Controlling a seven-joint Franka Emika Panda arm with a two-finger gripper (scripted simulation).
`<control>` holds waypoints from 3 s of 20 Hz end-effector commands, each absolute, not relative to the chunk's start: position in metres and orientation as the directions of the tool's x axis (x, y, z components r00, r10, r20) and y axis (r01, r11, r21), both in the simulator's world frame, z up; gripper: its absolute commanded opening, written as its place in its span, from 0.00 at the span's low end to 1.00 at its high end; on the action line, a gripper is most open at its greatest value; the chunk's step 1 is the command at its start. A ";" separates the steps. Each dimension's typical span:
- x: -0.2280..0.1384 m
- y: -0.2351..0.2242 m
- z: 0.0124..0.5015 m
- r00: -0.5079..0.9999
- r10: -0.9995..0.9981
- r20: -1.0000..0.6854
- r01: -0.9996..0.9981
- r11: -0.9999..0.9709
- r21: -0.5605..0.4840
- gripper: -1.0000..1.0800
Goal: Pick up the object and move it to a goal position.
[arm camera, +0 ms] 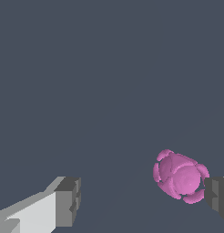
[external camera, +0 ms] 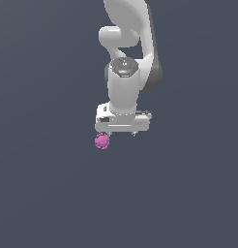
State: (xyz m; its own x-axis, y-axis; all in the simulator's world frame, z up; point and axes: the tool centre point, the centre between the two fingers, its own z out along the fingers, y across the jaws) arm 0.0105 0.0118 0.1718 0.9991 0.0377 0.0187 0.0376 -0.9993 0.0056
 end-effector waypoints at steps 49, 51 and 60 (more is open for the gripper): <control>-0.038 -0.087 0.053 0.944 -0.329 0.000 -0.329 -0.944 0.000 0.96; -0.038 -0.087 0.046 0.944 -0.330 0.000 -0.330 -0.944 0.000 0.96; -0.037 -0.087 0.039 0.944 -0.330 0.000 -0.330 -0.944 0.000 0.00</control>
